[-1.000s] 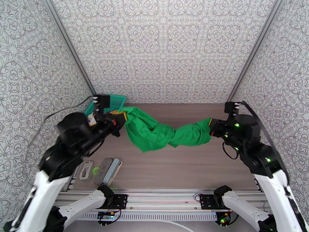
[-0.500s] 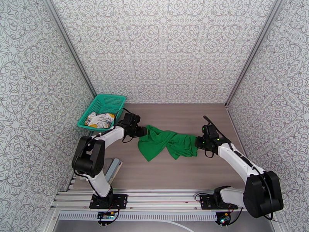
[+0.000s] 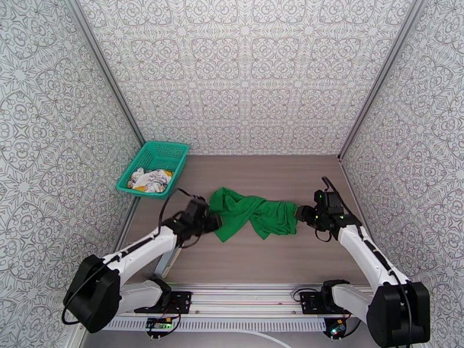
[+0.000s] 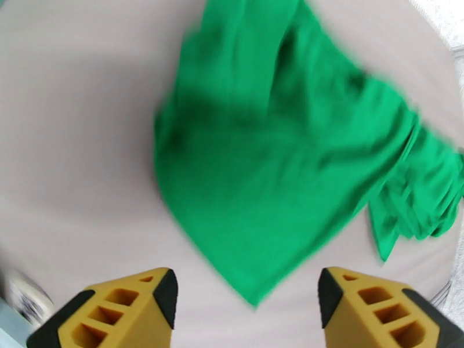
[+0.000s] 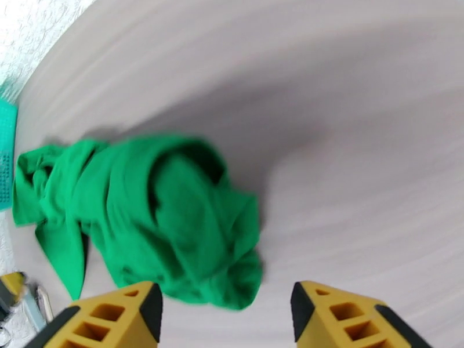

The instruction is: Fold and stack the mixed laundry pile

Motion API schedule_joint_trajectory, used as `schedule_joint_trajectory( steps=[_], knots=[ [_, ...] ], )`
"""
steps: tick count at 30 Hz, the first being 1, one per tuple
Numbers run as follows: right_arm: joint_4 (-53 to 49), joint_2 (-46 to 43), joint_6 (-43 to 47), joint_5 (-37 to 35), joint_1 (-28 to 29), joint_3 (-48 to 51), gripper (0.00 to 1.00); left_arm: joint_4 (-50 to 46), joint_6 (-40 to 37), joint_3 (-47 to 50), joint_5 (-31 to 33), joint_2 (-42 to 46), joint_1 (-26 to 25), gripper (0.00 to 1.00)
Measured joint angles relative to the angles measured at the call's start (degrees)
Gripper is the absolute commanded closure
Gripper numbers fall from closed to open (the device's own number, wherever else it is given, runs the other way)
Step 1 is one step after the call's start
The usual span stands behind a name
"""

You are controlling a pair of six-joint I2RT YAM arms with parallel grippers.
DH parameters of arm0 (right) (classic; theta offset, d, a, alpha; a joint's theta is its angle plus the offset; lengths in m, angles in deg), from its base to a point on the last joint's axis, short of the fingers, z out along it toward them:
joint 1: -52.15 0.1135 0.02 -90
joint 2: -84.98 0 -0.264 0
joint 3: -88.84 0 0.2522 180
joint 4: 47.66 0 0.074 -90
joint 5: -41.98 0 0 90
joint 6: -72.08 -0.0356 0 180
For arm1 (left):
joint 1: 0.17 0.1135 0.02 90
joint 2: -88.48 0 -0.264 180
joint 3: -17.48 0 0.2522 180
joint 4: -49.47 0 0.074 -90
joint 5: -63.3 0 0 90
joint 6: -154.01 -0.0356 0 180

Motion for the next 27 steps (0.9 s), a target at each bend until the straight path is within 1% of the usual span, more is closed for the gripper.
schedule_joint_trajectory(
  steps=[2,7,13,17,22,25,27],
  knots=[
    [0.0,-0.1,-0.5,1.6,0.0,1.6,0.41,0.5,3.8,1.9,0.5,-1.0,-1.9,0.30],
    [0.3,0.0,-1.4,4.0,0.3,3.3,0.43,4.4,10.6,1.9,1.9,-7.9,-4.0,0.35],
    [1.4,0.0,-2.2,5.0,1.0,4.3,0.45,3.5,17.3,-3.4,5.8,-13.8,-6.6,0.38],
    [1.8,0.0,-2.3,5.3,1.1,4.4,0.45,1.2,20.2,-8.1,8.4,-18.2,-8.5,0.40],
    [1.7,-0.7,-2.3,5.4,1.1,4.6,0.45,-1.9,22.9,-12.0,10.9,-21.4,-10.7,0.48],
    [1.6,-1.4,-2.4,5.4,1.1,4.6,0.45,-3.3,23.6,-13.2,11.9,-22.3,-11.9,0.48],
    [1.0,-1.8,-2.7,5.4,1.1,4.6,0.44,-3.8,24.0,-13.6,11.9,-22.6,-13.1,0.45]
  ],
)
